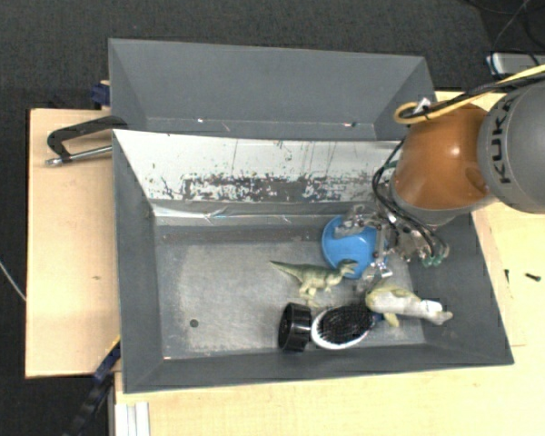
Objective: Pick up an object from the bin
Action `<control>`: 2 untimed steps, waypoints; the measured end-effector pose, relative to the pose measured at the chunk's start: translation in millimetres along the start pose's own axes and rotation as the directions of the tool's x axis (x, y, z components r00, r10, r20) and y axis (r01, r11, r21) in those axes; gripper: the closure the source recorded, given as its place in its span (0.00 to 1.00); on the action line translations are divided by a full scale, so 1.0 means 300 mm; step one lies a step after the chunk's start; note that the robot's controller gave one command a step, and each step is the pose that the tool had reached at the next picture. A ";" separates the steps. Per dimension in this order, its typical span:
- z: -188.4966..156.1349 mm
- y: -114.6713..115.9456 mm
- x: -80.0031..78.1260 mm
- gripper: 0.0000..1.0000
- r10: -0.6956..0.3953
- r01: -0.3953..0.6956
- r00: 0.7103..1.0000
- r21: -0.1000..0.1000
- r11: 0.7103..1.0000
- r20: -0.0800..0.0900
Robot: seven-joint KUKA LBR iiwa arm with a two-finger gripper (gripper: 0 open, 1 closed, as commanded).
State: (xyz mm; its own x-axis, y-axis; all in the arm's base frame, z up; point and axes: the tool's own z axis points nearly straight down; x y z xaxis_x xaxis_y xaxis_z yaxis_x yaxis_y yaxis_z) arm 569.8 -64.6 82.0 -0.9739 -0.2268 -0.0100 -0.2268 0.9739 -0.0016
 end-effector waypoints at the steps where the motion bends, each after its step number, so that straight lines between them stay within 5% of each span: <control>1: -0.069 -0.108 -0.012 0.00 -0.008 0.008 1.000 0.002 1.000 -0.001; 2: -0.063 0.000 -0.046 0.00 0.079 -0.079 0.997 -0.002 0.997 -0.006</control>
Offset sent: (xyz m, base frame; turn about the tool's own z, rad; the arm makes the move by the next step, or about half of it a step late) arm 0.0082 -0.0292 0.0180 -0.0117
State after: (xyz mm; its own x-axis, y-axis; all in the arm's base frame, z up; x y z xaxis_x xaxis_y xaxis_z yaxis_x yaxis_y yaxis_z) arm 583.0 -61.5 101.0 -0.9888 -0.1490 -0.0039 -0.1490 0.9888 0.0013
